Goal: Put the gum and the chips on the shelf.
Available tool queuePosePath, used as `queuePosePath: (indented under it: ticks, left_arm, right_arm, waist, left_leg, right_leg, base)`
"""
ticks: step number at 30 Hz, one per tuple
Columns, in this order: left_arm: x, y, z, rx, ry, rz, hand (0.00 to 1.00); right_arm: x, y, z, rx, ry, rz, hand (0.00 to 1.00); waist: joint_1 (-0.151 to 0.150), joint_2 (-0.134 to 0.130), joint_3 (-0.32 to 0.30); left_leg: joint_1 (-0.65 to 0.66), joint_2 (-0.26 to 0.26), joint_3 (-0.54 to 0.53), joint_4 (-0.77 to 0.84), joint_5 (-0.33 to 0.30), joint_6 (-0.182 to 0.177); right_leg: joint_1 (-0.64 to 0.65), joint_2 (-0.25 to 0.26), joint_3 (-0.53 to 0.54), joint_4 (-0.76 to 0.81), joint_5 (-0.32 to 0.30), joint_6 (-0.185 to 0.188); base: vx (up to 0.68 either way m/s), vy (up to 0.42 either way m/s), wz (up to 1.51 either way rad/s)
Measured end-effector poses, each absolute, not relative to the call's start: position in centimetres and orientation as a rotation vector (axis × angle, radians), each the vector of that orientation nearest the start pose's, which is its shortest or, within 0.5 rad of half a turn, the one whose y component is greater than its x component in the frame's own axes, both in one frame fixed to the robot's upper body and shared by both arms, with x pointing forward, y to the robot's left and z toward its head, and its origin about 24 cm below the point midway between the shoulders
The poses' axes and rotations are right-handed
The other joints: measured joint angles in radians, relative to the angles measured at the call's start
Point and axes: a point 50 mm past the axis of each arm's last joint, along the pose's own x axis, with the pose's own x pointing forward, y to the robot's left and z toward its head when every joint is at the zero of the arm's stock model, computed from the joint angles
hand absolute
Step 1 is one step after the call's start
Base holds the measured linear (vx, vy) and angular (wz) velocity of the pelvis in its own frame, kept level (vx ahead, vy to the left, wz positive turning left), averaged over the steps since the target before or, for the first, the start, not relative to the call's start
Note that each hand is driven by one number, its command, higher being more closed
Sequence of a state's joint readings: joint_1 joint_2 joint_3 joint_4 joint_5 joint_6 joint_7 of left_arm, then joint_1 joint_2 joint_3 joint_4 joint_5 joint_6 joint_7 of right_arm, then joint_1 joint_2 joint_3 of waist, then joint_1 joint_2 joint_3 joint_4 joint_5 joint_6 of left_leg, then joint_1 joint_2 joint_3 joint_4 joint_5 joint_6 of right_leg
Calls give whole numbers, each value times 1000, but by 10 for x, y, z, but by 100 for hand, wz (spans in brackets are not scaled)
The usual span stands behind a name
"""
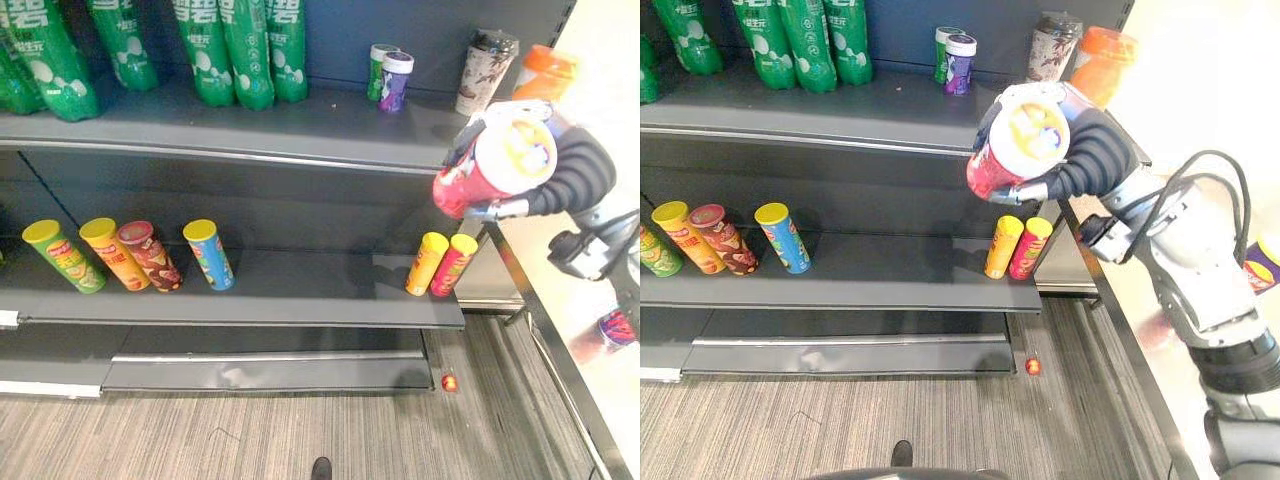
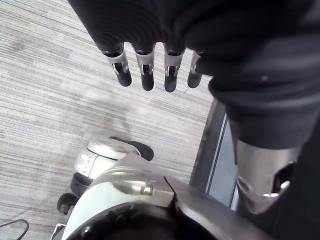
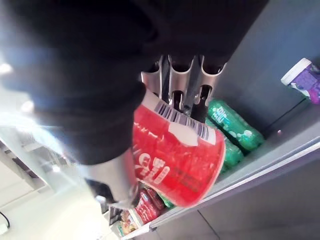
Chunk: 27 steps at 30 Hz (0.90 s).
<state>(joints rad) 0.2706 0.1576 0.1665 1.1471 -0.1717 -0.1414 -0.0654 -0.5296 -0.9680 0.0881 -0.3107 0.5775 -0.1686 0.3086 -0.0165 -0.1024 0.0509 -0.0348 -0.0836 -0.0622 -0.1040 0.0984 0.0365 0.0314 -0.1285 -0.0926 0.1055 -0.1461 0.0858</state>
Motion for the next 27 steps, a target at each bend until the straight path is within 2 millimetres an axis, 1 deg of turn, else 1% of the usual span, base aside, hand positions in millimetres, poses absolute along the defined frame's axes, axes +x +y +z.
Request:
queuePosePath:
  ticks: [2,3,5,6,8,9,11,14,15,18,20,22,24,27]
  left_arm:
    - [4,233,-165,-116,1214,364,0]
    - [5,233,-165,-116,1213,363,0]
    - [5,233,-165,-116,1210,364,0]
    - [5,233,-165,-117,1211,364,0]
    - [7,233,-165,-122,1213,364,0]
    - [8,233,-165,-124,1207,364,0]
    - [9,233,-165,-133,1202,371,0]
    - [10,232,-165,-147,1195,374,0]
    - [10,231,-165,-148,1195,372,0]
    - [11,232,-165,-152,1191,366,0]
    - [14,233,-164,-169,1179,379,0]
    - [16,234,-164,-177,1171,387,0]
    - [17,235,-163,-176,1168,388,0]
    - [23,236,-163,-175,1155,383,0]
  right_arm:
    - [272,-191,295,-528,-748,597,100]
    - [277,-193,297,-536,-738,581,100]
    - [298,-203,306,-547,-668,523,100]
    - [303,-205,308,-546,-646,511,100]
    - [321,-217,325,-553,-587,446,100]
    - [325,-222,330,-548,-574,421,100]
    - [334,-240,348,-509,-549,328,100]
    - [340,-258,365,-470,-524,238,100]
    - [342,-260,367,-470,-510,225,100]
    - [347,-265,367,-471,-467,196,100]
    - [350,-270,367,-458,-434,172,100]
    - [355,-274,365,-438,-406,148,100]
    - [364,-270,355,-412,-359,151,100]
    - [371,-262,348,-418,-332,171,100]
  waist:
    - [6,3,-1]
    - [9,5,-1]
    - [23,13,-5]
    - [28,15,-6]
    - [48,21,-9]
    - [50,21,-9]
    - [67,18,-7]
    - [94,16,-5]
    - [105,15,-4]
    - [116,4,15]
    - [134,-6,33]
    - [137,-13,42]
    - [155,-21,52]
    - [164,-24,56]
  left_leg:
    - [1,3,-17,0,3,-1]
    - [0,3,-22,0,4,-2]
    - [-3,8,-33,0,8,-6]
    - [-4,10,-36,0,9,-8]
    - [-17,17,-56,0,16,-16]
    - [-22,20,-63,0,20,-18]
    - [-32,27,-85,0,31,-18]
    - [-33,33,-120,0,38,-29]
    - [-34,35,-125,0,39,-32]
    - [-34,43,-147,0,42,-46]
    - [-41,54,-153,0,45,-53]
    - [-53,59,-170,0,49,-59]
    - [-57,67,-173,0,50,-62]
    - [-72,72,-181,0,57,-75]
  right_leg:
    - [9,3,-19,-2,1,2]
    - [10,5,-23,-3,1,2]
    - [11,11,-36,-3,2,3]
    - [11,13,-38,-3,2,3]
    - [12,23,-58,-21,14,-6]
    - [13,26,-67,-27,20,-8]
    - [18,37,-90,-40,26,-14]
    - [32,48,-130,-50,25,-15]
    - [33,51,-133,-50,25,-18]
    - [41,62,-155,-54,19,-29]
    - [40,73,-162,-56,16,-33]
    - [36,81,-178,-60,18,-36]
    - [36,90,-180,-65,20,-38]
    - [26,97,-188,-68,23,-43]
  base:
    - [11,-60,23]
    - [2,-70,16]
    - [-4,-61,15]
    - [-9,-53,12]
    - [-12,-58,20]
    - [-15,-62,29]
    - [-16,-64,30]
    - [-29,-68,33]
    - [-38,-54,18]
    - [-47,-53,21]
    - [-66,-64,11]
    - [-43,-50,16]
    - [-31,-51,4]
    - [-4,-37,7]
